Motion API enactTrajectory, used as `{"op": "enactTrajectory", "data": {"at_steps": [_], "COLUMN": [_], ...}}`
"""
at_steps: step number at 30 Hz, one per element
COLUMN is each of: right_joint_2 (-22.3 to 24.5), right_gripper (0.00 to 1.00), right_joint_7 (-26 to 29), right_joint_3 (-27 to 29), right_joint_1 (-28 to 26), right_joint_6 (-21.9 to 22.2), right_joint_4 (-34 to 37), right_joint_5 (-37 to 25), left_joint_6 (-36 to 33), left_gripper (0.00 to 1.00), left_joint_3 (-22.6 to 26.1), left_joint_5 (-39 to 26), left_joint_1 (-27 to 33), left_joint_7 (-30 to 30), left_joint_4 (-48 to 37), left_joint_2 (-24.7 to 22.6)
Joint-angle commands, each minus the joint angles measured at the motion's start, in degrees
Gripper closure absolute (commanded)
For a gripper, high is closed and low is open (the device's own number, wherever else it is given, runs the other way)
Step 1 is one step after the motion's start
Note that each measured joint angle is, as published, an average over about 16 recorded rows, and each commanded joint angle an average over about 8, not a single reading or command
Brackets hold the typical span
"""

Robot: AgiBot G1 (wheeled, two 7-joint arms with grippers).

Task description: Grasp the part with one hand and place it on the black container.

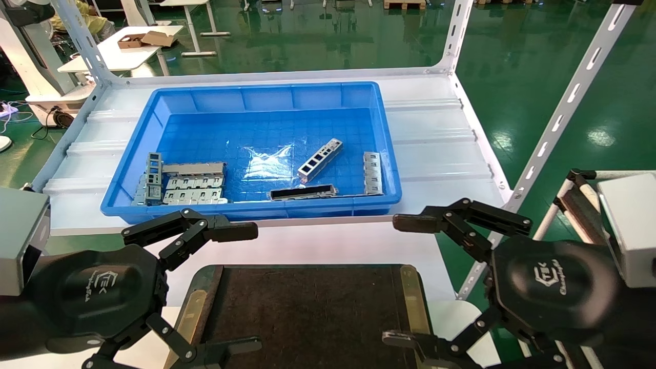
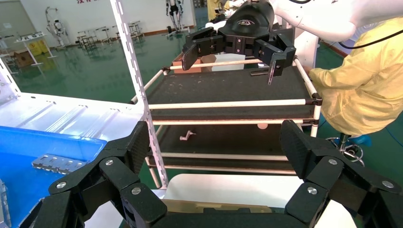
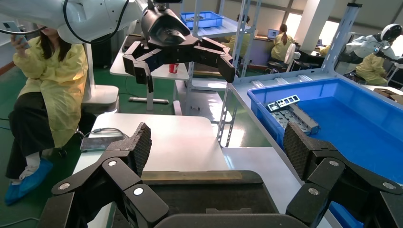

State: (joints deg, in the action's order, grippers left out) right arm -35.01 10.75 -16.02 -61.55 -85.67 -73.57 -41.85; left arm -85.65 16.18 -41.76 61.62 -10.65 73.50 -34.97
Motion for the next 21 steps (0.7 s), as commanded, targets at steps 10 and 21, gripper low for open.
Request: {"op": "enactTrajectory", "data": {"at_steps": [10,21], "right_joint_2": [0.0,0.0], "right_gripper": [0.0,0.0], "right_joint_7": [0.0,0.0], "right_joint_3": [0.0,0.0], "right_joint_1": [0.0,0.0], "right_joint_6": [0.0,0.0], "right_joint_4": [0.0,0.0], "right_joint_5": [0.0,0.0], "left_joint_6": [0.0,0.0], "left_gripper": [0.0,0.0], "left_joint_3": [0.0,0.0], "left_joint_5": [0.0,0.0], "left_joint_1": [0.0,0.0], "left_joint_7": [0.0,0.0], "left_joint_4": [0.0,0.0], "left_joint_2": [0.0,0.0]}}
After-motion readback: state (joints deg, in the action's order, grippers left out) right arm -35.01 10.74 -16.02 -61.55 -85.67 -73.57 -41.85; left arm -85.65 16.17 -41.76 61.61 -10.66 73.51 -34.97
